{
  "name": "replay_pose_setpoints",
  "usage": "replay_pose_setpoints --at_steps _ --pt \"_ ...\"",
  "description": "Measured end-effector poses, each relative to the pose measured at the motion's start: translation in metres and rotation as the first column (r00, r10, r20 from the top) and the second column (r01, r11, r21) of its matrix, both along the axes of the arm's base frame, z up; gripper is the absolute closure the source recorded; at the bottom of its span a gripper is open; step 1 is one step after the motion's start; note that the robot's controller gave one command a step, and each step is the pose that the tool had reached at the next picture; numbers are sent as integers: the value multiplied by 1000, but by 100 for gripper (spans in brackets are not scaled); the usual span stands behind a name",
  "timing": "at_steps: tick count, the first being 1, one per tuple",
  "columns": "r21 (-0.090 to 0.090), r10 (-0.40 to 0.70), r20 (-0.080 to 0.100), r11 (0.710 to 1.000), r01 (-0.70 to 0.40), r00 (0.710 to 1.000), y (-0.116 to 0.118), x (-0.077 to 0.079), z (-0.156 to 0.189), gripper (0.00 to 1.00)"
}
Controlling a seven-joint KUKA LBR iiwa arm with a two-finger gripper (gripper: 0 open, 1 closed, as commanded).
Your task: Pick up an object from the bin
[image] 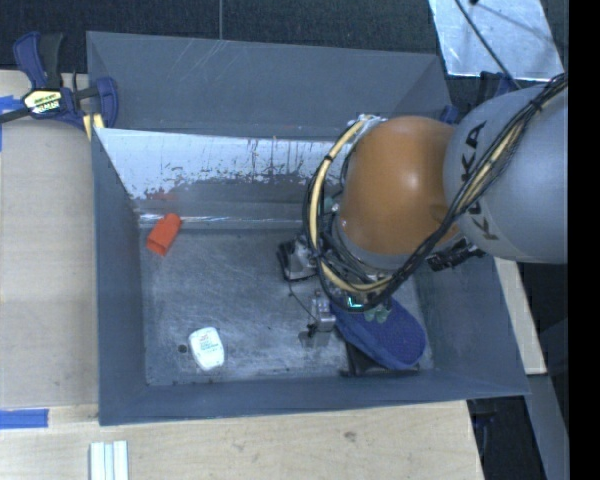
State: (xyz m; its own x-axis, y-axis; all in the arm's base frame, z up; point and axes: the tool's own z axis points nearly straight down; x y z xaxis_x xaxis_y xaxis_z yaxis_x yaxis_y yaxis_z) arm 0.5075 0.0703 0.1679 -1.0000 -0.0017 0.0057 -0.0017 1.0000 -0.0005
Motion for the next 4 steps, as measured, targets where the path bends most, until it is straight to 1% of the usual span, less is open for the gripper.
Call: replay_pose_setpoints --at_steps 1,2,3,4 --pt "2 261 3 965 -261 965 92 -6 -84 0" --pt "1 634 14 773 -634 773 154 -16 -97 0" --pt "-2 589 14 808 -589 808 133 43 -78 0" --pt "1 689 5 724 -689 724 123 20 -99 0"
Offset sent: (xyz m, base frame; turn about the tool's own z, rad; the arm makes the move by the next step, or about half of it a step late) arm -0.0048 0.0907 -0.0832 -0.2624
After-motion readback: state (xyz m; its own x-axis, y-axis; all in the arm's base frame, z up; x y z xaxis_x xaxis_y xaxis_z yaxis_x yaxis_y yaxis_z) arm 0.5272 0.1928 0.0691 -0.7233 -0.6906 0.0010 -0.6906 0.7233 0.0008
